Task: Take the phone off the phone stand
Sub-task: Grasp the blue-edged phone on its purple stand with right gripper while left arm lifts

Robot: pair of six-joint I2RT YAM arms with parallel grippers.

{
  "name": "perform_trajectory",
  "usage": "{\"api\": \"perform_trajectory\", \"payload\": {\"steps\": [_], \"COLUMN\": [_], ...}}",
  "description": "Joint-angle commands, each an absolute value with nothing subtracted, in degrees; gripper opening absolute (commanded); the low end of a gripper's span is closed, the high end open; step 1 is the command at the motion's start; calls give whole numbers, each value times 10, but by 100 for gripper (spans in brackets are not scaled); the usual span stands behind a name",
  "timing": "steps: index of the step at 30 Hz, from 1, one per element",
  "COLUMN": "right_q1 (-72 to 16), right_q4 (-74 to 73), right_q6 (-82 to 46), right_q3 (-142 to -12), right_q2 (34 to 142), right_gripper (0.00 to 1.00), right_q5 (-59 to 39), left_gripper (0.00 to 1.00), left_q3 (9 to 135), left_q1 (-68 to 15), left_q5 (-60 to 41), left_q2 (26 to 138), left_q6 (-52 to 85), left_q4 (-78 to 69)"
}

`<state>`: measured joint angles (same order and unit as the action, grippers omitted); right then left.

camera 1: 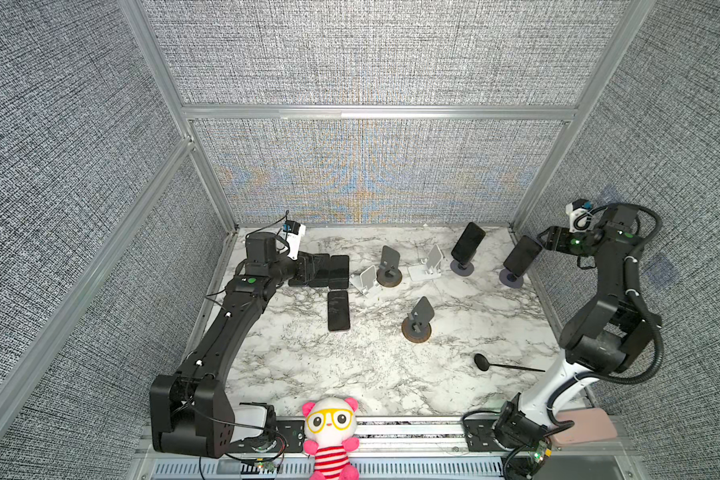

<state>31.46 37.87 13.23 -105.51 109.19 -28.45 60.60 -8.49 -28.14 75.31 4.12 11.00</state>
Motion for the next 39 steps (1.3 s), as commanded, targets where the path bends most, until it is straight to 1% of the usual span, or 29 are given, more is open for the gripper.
{"api": "perform_trajectory", "payload": {"steps": [1,6,8,9,11,12,15,17,26,34,39], "right_q1": [313,309,309,309,309,309,308,308,308,308,309], "right_q4": [387,394,396,397,394,391,375,372,368,376,376], "right_q6": [143,165,172,174,173,171,157,153,153,156,155], "right_q3": [-1076,-1078,-1079,-1079,-1074,-1069,-1056,-1054,-1043,-1046,-1045], "right_q2": [1108,1133,1144,1147,1152,1153,1154,1155,1154,1155,1156], "right_gripper": [71,69,69,69,68,67,64,59,48,32,24], "right_q5": [-339,-330,-321,-318,-330,-337,-346,-347,-342,-334,-337], "left_gripper": [58,59,63,69,97,99,99,99,99,99,99], "left_q3": [601,611,615,615,612,611,612,613,615,616,622], "left_q1": [-84,-84,-83,-83,-83,-83,-83,-84,-84,-84,-83], "left_q5": [-326,-356,-359,-358,-359,-360,-359,-355,-356,-359,-366], "left_q2": [747,761,763,763,760,760,762,764,767,769,775], "left_q6": [40,48,46,44,44,43,47,47,47,46,47], "left_q4": [66,77,84,84,82,82,83,87,89,92,100]}}
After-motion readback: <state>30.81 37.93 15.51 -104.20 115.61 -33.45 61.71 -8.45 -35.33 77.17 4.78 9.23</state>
